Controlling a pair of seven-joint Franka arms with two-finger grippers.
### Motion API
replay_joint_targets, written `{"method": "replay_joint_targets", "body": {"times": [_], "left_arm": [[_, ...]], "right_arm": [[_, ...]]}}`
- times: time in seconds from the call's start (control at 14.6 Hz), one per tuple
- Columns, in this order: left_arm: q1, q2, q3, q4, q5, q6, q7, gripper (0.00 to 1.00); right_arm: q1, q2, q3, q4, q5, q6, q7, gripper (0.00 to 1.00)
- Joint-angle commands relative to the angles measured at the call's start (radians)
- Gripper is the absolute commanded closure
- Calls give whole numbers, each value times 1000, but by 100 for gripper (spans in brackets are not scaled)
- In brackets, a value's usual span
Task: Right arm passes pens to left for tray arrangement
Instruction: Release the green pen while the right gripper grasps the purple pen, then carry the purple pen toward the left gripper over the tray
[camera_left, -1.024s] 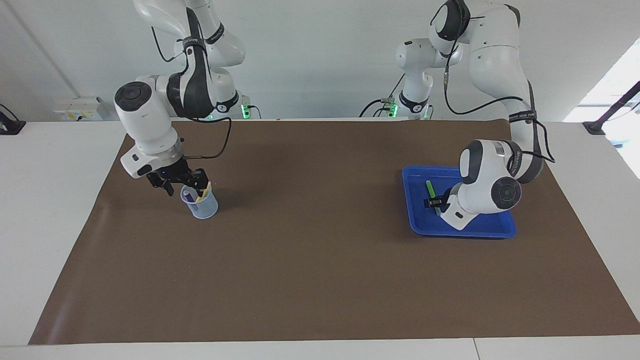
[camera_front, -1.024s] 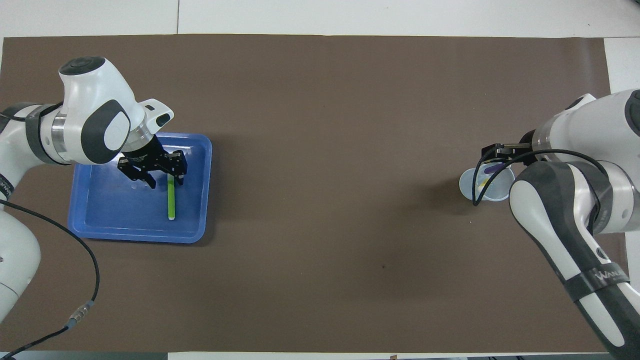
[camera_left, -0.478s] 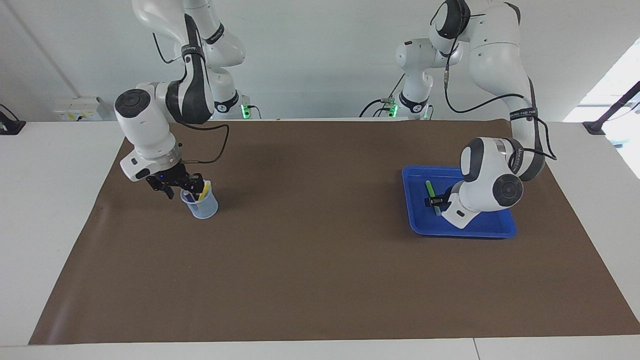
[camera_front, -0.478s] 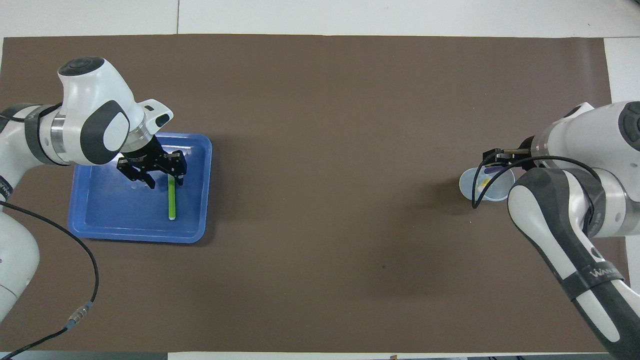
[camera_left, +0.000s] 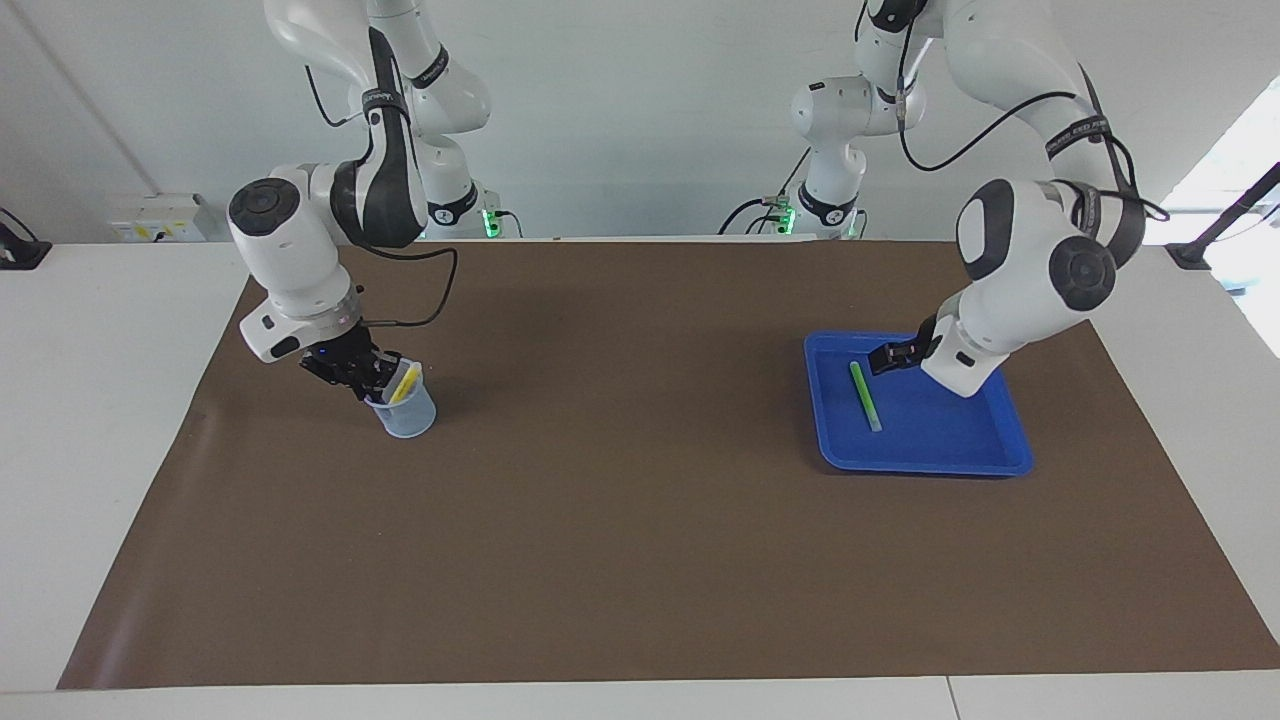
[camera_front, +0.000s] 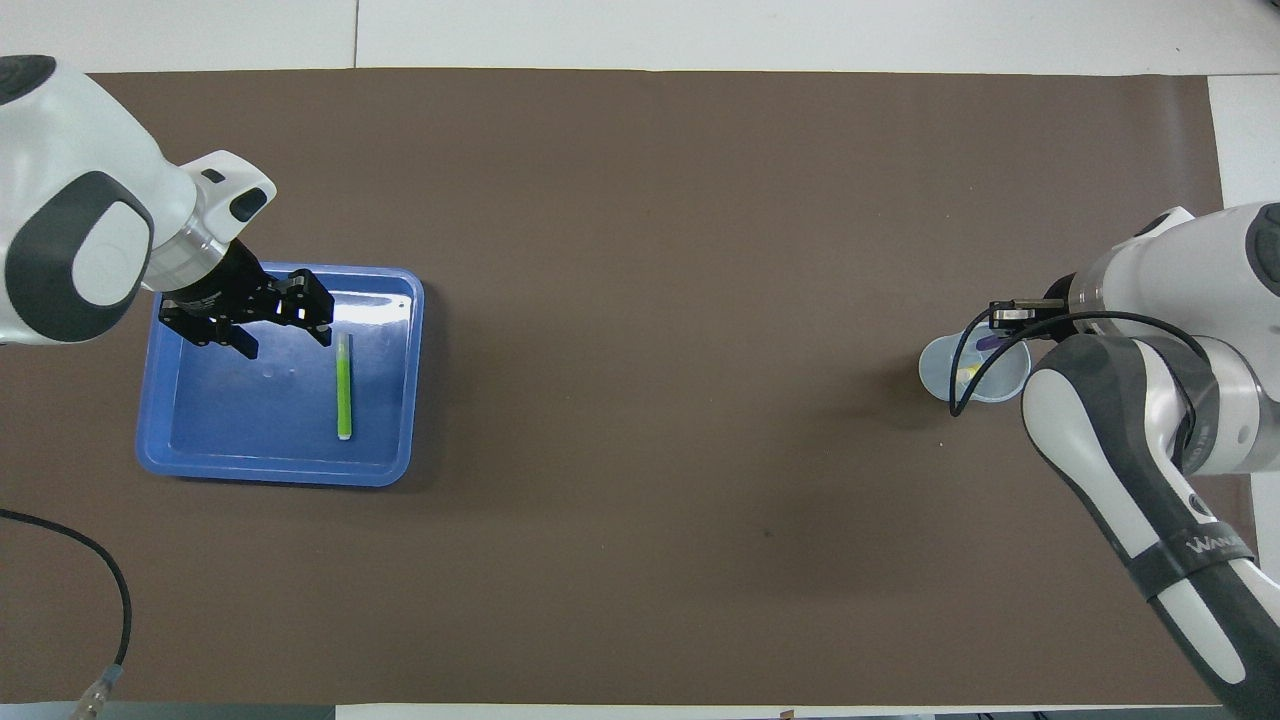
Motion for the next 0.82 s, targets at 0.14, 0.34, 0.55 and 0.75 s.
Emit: {"method": "replay_joint_targets", "body": {"times": [0.14,0.34,0.55,0.75], "left_arm": [[57,-169,8,-10,-165,-76,-114,0],[120,-233,8,-14,-294,-113,-199,0],[186,-272,8,-51,-455,-130,-253,0],[230,-330,8,-161,-639,-122,-294,0]], "right_arm": [[1,-90,5,17,-2,-96,15,100],[6,-191,11,30,42,-192,16,100],[7,-250,21,50,99,-284,22,100],[7,-253,52,77,269,-354,66,100]]}}
